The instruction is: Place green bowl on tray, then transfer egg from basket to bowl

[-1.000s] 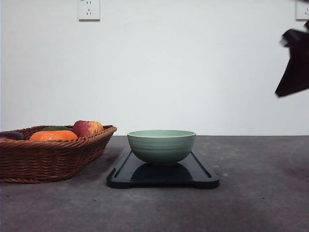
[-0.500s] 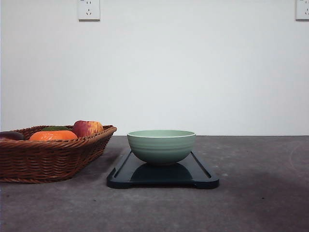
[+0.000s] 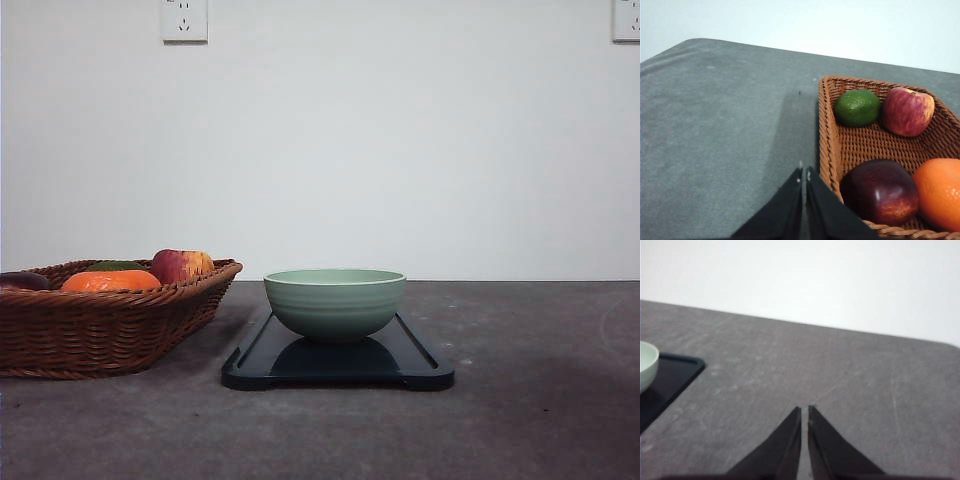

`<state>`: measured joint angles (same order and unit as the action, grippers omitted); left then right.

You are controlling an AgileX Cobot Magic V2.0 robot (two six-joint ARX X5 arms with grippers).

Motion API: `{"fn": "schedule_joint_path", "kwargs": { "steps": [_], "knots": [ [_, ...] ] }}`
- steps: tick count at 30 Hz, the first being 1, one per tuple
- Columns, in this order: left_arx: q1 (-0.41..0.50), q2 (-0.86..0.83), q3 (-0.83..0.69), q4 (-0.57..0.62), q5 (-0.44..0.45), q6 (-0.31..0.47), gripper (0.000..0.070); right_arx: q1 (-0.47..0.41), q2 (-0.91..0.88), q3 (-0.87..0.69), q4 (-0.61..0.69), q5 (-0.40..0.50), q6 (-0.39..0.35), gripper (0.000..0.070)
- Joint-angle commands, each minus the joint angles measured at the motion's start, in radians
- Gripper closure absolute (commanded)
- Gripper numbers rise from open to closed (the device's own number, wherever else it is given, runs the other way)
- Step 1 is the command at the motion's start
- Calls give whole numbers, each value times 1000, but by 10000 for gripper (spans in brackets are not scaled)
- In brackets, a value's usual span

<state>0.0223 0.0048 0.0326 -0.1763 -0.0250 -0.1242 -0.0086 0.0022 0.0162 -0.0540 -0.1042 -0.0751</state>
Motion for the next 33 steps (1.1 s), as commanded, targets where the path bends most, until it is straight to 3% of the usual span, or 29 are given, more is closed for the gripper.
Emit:
{"fn": "schedule_joint_path", "kwargs": {
  "steps": [1,33],
  "knots": [
    [2,-1,-19,13,-3,-3,700,-2,1,-4,1,-3,29,684],
    [2,-1,-19,13,-3,-3,700,-2,1,-4,8,0,49,684]
  ]
}}
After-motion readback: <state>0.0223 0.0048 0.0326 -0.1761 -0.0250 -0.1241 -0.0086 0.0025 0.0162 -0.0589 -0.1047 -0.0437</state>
